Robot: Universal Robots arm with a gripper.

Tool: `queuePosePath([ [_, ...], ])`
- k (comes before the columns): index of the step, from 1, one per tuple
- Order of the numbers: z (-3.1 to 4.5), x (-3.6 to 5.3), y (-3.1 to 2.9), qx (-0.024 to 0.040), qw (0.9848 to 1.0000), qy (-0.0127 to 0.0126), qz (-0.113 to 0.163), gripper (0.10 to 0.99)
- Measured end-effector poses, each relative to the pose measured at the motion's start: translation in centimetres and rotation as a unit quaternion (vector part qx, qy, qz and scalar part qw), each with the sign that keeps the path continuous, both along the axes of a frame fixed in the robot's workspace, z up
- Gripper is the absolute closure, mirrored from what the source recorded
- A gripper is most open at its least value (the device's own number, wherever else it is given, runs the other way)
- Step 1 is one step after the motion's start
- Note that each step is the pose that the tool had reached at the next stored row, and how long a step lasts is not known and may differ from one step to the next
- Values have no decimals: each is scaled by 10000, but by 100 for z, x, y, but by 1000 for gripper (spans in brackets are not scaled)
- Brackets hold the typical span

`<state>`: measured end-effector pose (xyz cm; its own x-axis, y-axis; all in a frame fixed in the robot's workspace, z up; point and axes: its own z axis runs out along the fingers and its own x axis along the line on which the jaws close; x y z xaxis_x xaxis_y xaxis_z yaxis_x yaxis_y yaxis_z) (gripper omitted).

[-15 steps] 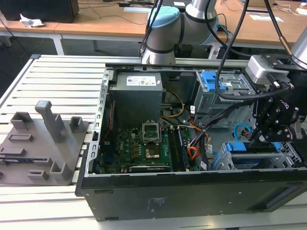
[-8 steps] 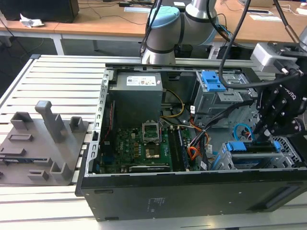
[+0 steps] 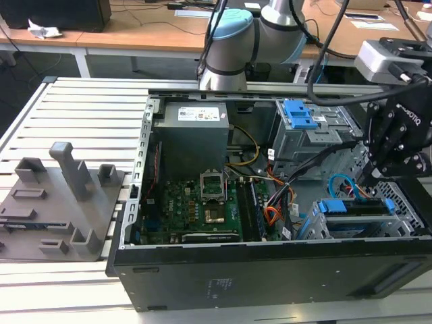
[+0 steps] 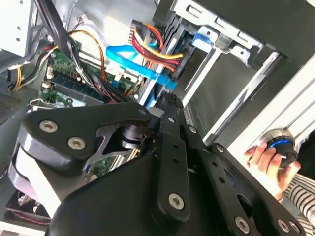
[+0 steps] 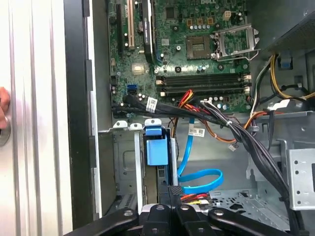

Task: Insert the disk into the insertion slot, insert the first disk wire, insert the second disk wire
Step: 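Insert the second disk wire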

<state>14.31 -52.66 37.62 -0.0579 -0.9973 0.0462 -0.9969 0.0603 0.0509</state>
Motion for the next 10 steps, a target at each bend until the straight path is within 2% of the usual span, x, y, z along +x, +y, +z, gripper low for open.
queuePosePath([
  [1,-2,-91,0,0,10000,-1,0,980],
  [2,-3,-145,0,0,10000,0,0,980],
  [10,-3,-157,0,0,10000,-1,0,980],
])
